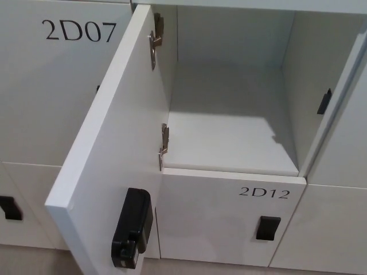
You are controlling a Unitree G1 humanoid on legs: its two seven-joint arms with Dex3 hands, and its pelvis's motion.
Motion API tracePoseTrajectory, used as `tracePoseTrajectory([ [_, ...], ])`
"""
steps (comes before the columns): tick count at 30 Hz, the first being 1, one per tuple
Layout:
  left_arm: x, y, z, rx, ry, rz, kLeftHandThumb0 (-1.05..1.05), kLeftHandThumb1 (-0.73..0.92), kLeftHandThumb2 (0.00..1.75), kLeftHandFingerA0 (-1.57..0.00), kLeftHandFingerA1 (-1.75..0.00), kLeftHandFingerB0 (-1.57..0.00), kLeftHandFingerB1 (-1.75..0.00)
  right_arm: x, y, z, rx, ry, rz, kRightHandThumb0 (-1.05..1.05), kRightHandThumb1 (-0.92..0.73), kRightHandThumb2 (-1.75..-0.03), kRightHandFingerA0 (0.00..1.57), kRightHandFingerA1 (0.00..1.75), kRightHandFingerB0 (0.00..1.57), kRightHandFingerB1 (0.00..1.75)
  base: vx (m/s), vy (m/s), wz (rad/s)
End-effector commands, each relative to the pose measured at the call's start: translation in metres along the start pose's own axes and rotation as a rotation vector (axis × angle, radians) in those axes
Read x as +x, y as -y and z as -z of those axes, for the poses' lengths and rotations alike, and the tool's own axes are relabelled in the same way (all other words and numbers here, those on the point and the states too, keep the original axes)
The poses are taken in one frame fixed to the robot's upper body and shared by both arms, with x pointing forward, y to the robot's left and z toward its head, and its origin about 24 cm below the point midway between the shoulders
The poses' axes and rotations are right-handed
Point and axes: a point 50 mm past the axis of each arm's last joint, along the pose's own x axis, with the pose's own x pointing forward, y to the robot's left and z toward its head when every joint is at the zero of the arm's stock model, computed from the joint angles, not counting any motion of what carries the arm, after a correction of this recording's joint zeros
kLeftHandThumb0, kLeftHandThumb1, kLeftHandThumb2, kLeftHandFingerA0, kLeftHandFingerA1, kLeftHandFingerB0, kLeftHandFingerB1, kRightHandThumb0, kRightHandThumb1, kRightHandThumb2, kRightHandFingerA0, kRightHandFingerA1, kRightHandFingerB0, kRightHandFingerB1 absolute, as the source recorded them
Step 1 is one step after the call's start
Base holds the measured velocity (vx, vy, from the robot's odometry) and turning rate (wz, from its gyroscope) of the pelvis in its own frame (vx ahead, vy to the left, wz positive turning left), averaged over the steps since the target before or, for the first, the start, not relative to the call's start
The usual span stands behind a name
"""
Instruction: The robot uses its left hand to push the door of an open cabinet towards the right and closes it
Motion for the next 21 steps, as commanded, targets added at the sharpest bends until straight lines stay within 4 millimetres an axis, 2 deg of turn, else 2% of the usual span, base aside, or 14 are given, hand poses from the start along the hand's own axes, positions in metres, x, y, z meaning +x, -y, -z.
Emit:
tracePoseTrajectory([
  [1,0.0,-0.009,-0.003,-0.002,0.06,-0.031,-0.7,0.76,1.06,-0.23,-0.49,-0.12,-0.43,0.0,0.009,-0.003,-0.016,0.05,0.031,-0.57,-0.87,-0.65,0.33,0.36,0.23,0.31,0.0,0.0,0.0],
  [9,0.0,-0.009,-0.002,0.006,0.06,-0.025,-0.72,0.76,1.06,-0.23,-0.48,-0.13,-0.43,0.0,0.009,-0.003,-0.004,0.058,0.028,-0.56,-0.89,-0.66,0.29,0.35,0.23,0.31,0.0,0.0,0.0],
  [10,-0.001,-0.009,-0.002,0.005,0.062,-0.026,-0.71,0.92,0.71,-0.3,-0.36,-0.19,-0.28,0.0,0.009,-0.003,-0.007,0.058,0.029,-0.56,-0.88,-0.66,0.3,0.36,0.23,0.31,0.0,0.0,0.0],
  [11,-0.001,-0.008,-0.002,0.004,0.064,-0.026,-0.71,0.92,0.71,-0.3,-0.36,-0.19,-0.28,0.0,0.009,-0.003,-0.008,0.059,0.031,-0.56,-0.88,-0.66,0.3,0.36,0.23,0.31,0.0,0.0,0.0],
  [12,0.001,-0.009,-0.007,0.011,0.081,-0.03,-0.73,0.76,1.05,-0.26,-0.49,-0.15,-0.44,0.001,0.01,-0.004,-0.02,0.053,0.035,-0.58,-0.89,-0.66,0.3,0.35,0.22,0.3,0.0,0.0,0.0],
  [15,0.002,-0.008,-0.015,0.037,0.134,-0.028,-0.72,0.75,1.05,-0.23,-0.49,-0.12,-0.43,0.001,0.01,-0.004,-0.069,0.037,0.05,-0.59,-0.89,-0.67,0.28,0.35,0.23,0.3,0.0,0.0,0.0],
  [20,0.002,-0.008,-0.015,0.038,0.136,-0.029,-0.72,0.75,1.05,-0.23,-0.49,-0.12,-0.43,0.001,0.01,-0.004,-0.071,0.037,0.052,-0.59,-0.89,-0.67,0.28,0.35,0.23,0.3,0.0,0.0,0.0],
  [21,0.005,-0.008,-0.03,0.062,0.195,-0.031,-0.76,0.76,1.05,-0.16,-0.47,-0.08,-0.41,0.002,0.01,-0.003,-0.104,0.016,0.07,-0.63,-0.91,-0.68,0.27,0.34,0.24,0.3,0.0,0.0,0.0],
])
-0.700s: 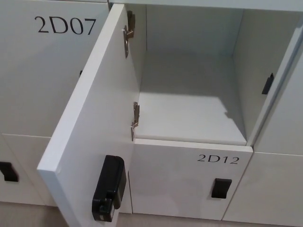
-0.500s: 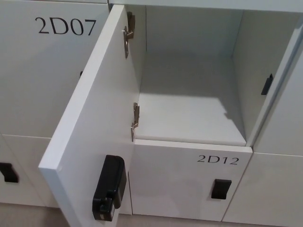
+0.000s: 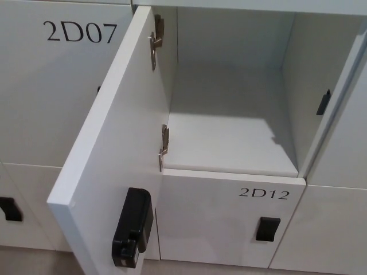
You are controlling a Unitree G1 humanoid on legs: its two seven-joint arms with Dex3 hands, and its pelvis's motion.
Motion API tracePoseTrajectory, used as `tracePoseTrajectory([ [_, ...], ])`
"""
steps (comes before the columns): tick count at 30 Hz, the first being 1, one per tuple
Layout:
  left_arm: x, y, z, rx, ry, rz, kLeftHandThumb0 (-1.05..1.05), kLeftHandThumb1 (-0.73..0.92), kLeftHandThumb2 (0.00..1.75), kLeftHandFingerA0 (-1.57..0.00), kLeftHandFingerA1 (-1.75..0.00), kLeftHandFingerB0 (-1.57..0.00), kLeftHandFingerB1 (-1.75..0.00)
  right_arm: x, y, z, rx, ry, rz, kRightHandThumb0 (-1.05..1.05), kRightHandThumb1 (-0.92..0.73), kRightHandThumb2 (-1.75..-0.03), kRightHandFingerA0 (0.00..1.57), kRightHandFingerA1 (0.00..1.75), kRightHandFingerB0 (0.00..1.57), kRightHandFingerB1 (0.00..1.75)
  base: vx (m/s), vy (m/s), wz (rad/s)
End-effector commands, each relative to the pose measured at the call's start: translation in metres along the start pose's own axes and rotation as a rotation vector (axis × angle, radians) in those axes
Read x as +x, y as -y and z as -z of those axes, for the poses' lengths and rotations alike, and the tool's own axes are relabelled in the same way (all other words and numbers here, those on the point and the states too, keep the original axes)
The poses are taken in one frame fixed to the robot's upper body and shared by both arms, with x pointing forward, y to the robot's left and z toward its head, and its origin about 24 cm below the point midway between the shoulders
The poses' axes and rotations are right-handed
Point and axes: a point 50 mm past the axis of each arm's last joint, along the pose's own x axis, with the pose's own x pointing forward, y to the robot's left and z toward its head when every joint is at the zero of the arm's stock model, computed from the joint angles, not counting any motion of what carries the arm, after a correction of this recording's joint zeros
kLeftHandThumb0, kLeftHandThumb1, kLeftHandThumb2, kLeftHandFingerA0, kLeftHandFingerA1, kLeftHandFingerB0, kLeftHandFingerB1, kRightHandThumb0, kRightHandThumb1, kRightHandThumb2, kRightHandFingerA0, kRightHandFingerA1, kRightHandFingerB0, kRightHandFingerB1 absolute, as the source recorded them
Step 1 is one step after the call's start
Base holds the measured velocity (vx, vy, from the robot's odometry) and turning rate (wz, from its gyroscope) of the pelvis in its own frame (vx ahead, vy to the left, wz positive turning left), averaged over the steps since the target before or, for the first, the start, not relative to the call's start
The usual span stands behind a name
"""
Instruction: The robot uses its left hand to push the door of an open cabinet towards the right and closes it
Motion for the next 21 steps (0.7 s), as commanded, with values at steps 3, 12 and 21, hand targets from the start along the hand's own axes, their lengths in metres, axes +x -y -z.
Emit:
tracePoseTrajectory([
  [3,0.016,-0.007,-0.065,0.139,0.274,-0.029,-0.74,0.92,0.72,-0.22,-0.35,-0.16,-0.27,0.002,0.014,0.005,-0.171,-0.097,0.122,-0.6,-0.92,-0.69,0.23,0.34,0.2,0.3,0.0,0.0,0.0],
  [12,0.012,0.023,-0.213,0.355,0.707,0.011,-0.34,0.57,1.12,0.0,-0.49,0.0,-0.47,0.003,0.018,0.004,-0.153,-0.128,0.146,-0.56,-0.89,-0.67,0.3,0.35,0.26,0.31,0.0,0.0,0.0],
  [21,-0.032,0.087,-0.323,0.588,0.958,0.085,-0.34,0.57,1.12,0.0,-0.49,0.0,-0.47,0.0,0.016,0.01,-0.117,-0.126,0.114,-0.56,-0.88,-0.67,0.27,0.34,0.26,0.31,0.0,0.001,0.02],
])
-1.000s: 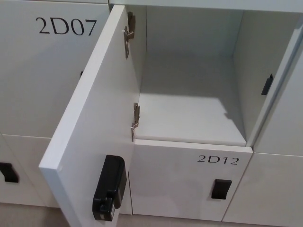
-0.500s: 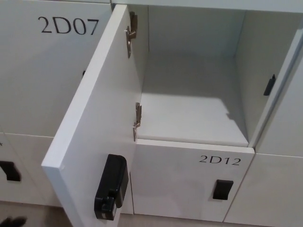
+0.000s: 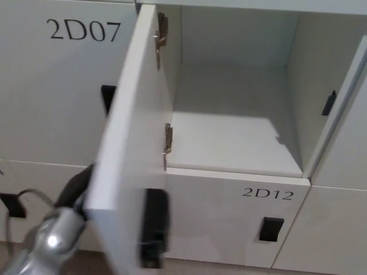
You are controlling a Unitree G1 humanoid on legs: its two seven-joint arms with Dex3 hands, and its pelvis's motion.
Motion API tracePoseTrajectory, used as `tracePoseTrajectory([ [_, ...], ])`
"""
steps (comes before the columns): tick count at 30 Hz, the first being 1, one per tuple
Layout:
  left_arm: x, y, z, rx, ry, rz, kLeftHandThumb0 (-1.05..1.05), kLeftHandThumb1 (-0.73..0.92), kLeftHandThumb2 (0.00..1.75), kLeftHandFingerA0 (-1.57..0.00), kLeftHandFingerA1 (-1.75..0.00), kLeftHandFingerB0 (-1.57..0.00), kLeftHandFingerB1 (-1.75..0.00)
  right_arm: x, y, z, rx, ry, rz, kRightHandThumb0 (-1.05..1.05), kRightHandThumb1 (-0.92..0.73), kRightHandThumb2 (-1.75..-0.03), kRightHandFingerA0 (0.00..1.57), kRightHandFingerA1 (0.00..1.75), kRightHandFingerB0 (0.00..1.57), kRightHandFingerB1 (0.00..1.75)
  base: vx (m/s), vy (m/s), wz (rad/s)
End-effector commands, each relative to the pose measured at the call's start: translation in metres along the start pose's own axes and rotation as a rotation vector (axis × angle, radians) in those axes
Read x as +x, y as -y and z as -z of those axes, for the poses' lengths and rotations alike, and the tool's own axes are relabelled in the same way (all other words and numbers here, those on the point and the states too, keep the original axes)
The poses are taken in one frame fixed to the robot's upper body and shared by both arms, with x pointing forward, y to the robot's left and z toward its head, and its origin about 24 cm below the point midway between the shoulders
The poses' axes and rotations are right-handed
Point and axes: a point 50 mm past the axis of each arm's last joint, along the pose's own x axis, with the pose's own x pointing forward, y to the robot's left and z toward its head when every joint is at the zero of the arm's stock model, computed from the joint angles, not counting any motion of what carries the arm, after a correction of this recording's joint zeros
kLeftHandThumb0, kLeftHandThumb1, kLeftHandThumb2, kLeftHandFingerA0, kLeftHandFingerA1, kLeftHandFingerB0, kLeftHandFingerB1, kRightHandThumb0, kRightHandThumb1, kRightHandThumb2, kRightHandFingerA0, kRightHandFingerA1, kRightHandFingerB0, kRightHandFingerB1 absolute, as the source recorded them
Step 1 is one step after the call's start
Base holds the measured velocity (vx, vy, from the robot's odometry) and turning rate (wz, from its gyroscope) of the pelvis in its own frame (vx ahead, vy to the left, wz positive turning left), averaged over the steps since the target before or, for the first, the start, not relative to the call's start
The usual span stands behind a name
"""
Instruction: The robot uses its left hand to push the door of an open cabinet towards the right and closes it
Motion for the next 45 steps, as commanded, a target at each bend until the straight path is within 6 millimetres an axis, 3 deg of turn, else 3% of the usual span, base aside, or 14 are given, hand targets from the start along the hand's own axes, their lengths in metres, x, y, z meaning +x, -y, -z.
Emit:
tracePoseTrajectory([
  [1,0.046,0.023,-0.11,0.274,0.215,0.128,-0.34,0.55,1.11,0.0,-0.48,0.0,-0.46,-0.001,0.01,0.011,-0.006,-0.042,0.03,-0.56,-0.88,-0.67,0.28,0.34,0.27,0.31,0.01,0.002,0.06],
  [7,0.057,0.037,-0.164,0.394,0.342,0.157,-0.34,0.56,1.12,0.0,-0.47,0.0,-0.45,-0.002,0.01,0.012,-0.009,-0.045,0.022,-0.56,-0.88,-0.67,0.27,0.34,0.27,0.31,0.0,0.0,0.0],
  [8,0.061,0.043,-0.187,0.434,0.401,0.177,-0.73,0.92,0.76,-0.14,-0.29,-0.14,-0.27,-0.002,0.009,0.012,0.002,-0.047,0.027,-0.57,-0.88,-0.67,0.28,0.34,0.26,0.31,0.0,0.0,0.0],
  [10,0.064,0.049,-0.216,0.492,0.472,0.2,-0.73,0.92,0.76,-0.14,-0.29,-0.14,-0.27,-0.003,0.008,0.013,0.017,-0.049,0.033,-0.57,-0.88,-0.67,0.28,0.34,0.26,0.31,0.0,0.0,0.0],
  [11,0.06,0.052,-0.253,0.529,0.583,0.183,-0.86,0.82,1.1,-0.07,-0.41,-0.02,-0.36,-0.002,0.01,0.013,0.01,-0.045,0.038,-0.58,-0.89,-0.67,0.28,0.35,0.27,0.31,0.0,0.0,0.0],
  [13,0.045,0.052,-0.307,0.567,0.75,0.158,-0.81,0.8,0.83,-0.1,-0.28,-0.1,-0.26,-0.001,0.016,0.011,0.008,-0.038,0.048,-0.57,-0.88,-0.67,0.29,0.35,0.28,0.31,0.0,0.0,0.0],
  [17,0.032,0.048,-0.33,0.559,0.833,0.156,-0.79,0.92,0.75,-0.12,-0.3,-0.12,-0.25,0.0,0.018,0.01,-0.006,-0.045,0.046,-0.57,-0.89,-0.67,0.28,0.34,0.28,0.31,0.0,0.0,0.0],
  [23,0.023,0.06,-0.316,0.591,0.837,0.211,-0.79,0.79,1.13,-0.05,-0.42,-0.04,-0.32,0.0,0.019,0.009,-0.025,-0.033,0.03,-0.58,-0.91,-0.67,0.26,0.34,0.26,0.3,0.0,0.0,0.0],
  [31,0.035,0.042,-0.218,0.552,0.608,0.274,-0.76,0.75,1.08,-0.13,-0.47,-0.04,-0.4,0.002,0.02,0.003,-0.012,-0.028,0.034,-0.57,-0.89,-0.67,0.28,0.34,0.26,0.3,0.0,0.0,0.0],
  [32,0.034,0.03,-0.179,0.54,0.501,0.283,-0.34,0.57,1.12,-0.01,-0.48,0.0,-0.47,0.003,0.021,0.002,-0.002,-0.031,0.035,-0.57,-0.88,-0.67,0.29,0.35,0.28,0.31,0.0,0.0,0.0],
  [36,0.032,0.027,-0.168,0.538,0.471,0.286,-0.34,0.57,1.12,-0.01,-0.48,0.0,-0.47,0.003,0.021,0.001,0.003,-0.031,0.035,-0.57,-0.88,-0.67,0.29,0.35,0.28,0.31,0.0,0.0,0.0],
  [37,0.024,0.019,-0.119,0.47,0.334,0.293,-0.74,0.76,1.09,-0.14,-0.47,-0.04,-0.4,0.003,0.022,0.002,0.003,-0.023,0.032,-0.55,-0.87,-0.66,0.28,0.34,0.27,0.31,0.0,0.0,0.0],
  [39,-0.008,0.005,-0.034,0.378,0.099,0.29,-0.67,0.92,0.71,-0.15,-0.32,-0.12,-0.27,0.002,0.025,0.002,-0.013,0.002,0.033,-0.56,-0.87,-0.66,0.28,0.34,0.26,0.31,0.0,0.0,0.0],
  [45,-0.055,-0.003,0.045,0.308,-0.085,0.239,-0.73,0.92,0.7,-0.24,-0.33,-0.16,-0.28,0.003,0.042,-0.018,-0.009,0.123,0.111,-0.53,-0.83,-0.65,0.24,0.33,0.25,0.3,0.0,0.0,0.0],
])
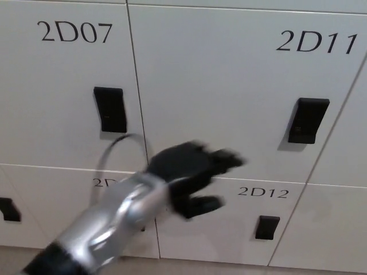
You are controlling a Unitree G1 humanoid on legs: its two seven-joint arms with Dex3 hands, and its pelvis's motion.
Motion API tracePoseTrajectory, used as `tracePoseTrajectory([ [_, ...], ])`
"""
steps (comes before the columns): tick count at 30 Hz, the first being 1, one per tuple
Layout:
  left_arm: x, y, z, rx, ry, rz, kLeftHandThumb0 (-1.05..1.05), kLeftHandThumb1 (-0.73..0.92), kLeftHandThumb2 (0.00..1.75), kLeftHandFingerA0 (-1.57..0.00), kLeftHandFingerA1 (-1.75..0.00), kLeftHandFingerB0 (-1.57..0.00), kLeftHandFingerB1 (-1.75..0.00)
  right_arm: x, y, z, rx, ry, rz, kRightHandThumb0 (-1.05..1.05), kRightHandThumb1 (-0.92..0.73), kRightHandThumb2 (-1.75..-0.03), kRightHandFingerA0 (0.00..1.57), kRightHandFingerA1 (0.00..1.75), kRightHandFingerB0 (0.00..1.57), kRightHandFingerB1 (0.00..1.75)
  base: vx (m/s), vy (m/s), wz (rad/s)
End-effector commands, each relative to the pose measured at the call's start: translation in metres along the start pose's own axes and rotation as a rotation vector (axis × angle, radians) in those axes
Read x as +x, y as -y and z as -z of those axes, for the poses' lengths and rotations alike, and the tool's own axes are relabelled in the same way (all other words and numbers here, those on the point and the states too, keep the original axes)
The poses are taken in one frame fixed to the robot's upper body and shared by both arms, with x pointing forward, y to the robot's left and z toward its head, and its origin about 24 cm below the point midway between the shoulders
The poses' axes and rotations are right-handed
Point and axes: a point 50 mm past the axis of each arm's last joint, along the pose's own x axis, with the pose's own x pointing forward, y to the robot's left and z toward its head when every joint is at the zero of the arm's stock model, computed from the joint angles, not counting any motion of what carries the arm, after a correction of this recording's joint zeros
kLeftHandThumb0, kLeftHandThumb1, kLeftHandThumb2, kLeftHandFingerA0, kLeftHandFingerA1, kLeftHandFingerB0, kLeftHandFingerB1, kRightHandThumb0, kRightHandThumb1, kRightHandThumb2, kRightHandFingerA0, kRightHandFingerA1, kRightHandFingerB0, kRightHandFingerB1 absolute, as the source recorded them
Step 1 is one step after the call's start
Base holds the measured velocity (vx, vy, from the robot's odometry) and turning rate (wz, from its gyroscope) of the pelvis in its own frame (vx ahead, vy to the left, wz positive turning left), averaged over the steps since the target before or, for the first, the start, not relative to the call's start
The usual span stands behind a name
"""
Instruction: The robot uses its left hand to push the door of an open cabinet towards the right and closes it
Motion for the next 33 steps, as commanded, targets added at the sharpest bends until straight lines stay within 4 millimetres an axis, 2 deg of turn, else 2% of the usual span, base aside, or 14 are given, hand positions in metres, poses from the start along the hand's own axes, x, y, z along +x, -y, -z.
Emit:
tracePoseTrajectory([
  [1,-0.1,0.062,0.106,-0.218,-0.317,-0.024,-0.68,0.92,0.69,-0.24,-0.32,-0.18,-0.28,0.003,0.033,-0.018,0.004,0.115,0.087,-0.28,-0.59,-1.1,0.08,0.51,0.08,0.49,0.0,0.0,0.0],
  [2,-0.107,0.067,0.11,-0.236,-0.34,-0.036,-0.68,0.92,0.69,-0.24,-0.32,-0.18,-0.28,0.004,0.036,-0.02,0.012,0.115,0.085,-0.28,-0.59,-1.1,0.08,0.51,0.08,0.49,0.0,0.0,0.0],
  [3,-0.119,0.076,0.118,-0.276,-0.385,-0.068,-0.66,0.9,0.67,-0.22,-0.31,-0.2,-0.29,0.005,0.041,-0.021,0.025,0.109,0.092,-0.52,-0.83,-0.65,0.29,0.36,0.25,0.32,0.0,0.0,0.0],
  [8,-0.157,0.107,0.136,-0.404,-0.552,-0.193,-0.65,0.9,0.67,-0.24,-0.31,-0.22,-0.29,0.004,0.037,-0.003,0.078,0.02,0.092,-0.49,-0.81,-0.64,0.31,0.37,0.26,0.32,0.0,0.0,0.0],
  [9,-0.172,0.123,0.14,-0.456,-0.638,-0.215,-0.67,0.91,0.68,-0.27,-0.32,-0.23,-0.29,0.001,0.028,0.014,0.121,-0.069,0.04,-0.26,-0.6,-1.1,0.1,0.51,0.1,0.5,0.0,0.0,0.0],
  [11,-0.195,0.145,0.144,-0.528,-0.768,-0.237,-0.67,0.92,0.69,-0.25,-0.33,-0.21,-0.29,-0.004,0.017,0.035,0.207,-0.198,-0.051,-0.5,-0.85,-0.66,0.27,0.35,0.25,0.31,0.0,0.0,0.0],
  [17,-0.211,0.158,0.152,-0.567,-0.875,-0.211,-0.64,0.92,0.68,-0.24,-0.32,-0.21,-0.29,-0.008,0.019,0.044,0.259,-0.229,-0.075,-0.51,-0.86,-0.65,0.3,0.35,0.23,0.3,0.0,0.0,0.0],
  [18,-0.214,0.163,0.154,-0.584,-0.916,-0.186,-0.65,0.92,0.68,-0.25,-0.33,-0.22,-0.29,-0.008,0.019,0.045,0.287,-0.223,-0.1,-0.26,-0.62,-1.12,0.08,0.5,0.08,0.5,0.0,0.0,0.0],
  [22,-0.22,0.168,0.155,-0.602,-0.944,-0.173,-0.65,0.92,0.68,-0.25,-0.33,-0.22,-0.29,-0.009,0.017,0.046,0.313,-0.217,-0.129,-0.26,-0.62,-1.12,0.08,0.5,0.08,0.5,0.0,0.0,0.0],
  [23,-0.231,0.175,0.157,-0.655,-1.002,-0.142,-0.65,0.91,0.67,-0.25,-0.31,-0.2,-0.29,-0.012,0.008,0.051,0.229,-0.233,-0.162,-0.54,-0.87,-0.66,0.3,0.34,0.23,0.29,0.0,0.0,0.0],
  [28,-0.24,0.183,0.156,-0.7,-1.041,-0.111,-0.63,0.89,0.67,-0.3,-0.32,-0.2,-0.28,-0.017,0.001,0.059,0.258,-0.253,-0.198,-0.53,-0.86,-0.66,0.26,0.33,0.23,0.3,0.0,0.0,0.0],
  [29,-0.242,0.188,0.157,-0.788,-1.08,-0.088,-0.62,0.89,0.67,-0.31,-0.32,-0.19,-0.27,-0.018,-0.001,0.061,0.227,-0.251,-0.22,-0.55,-0.88,-0.66,0.26,0.34,0.22,0.3,0.0,0.0,0.0],
  [30,-0.242,0.19,0.157,-0.825,-1.092,-0.076,-0.64,0.88,0.67,-0.32,-0.32,-0.2,-0.28,-0.018,-0.001,0.061,0.215,-0.25,-0.23,-0.28,-0.61,-1.12,0.07,0.5,0.07,0.49,0.0,0.0,0.0],
  [33,-0.24,0.189,0.158,-0.824,-1.089,-0.071,-0.64,0.88,0.67,-0.32,-0.32,-0.2,-0.28,-0.018,0.0,0.061,0.217,-0.247,-0.23,-0.28,-0.61,-1.12,0.07,0.5,0.07,0.49,0.0,0.0,0.0],
])
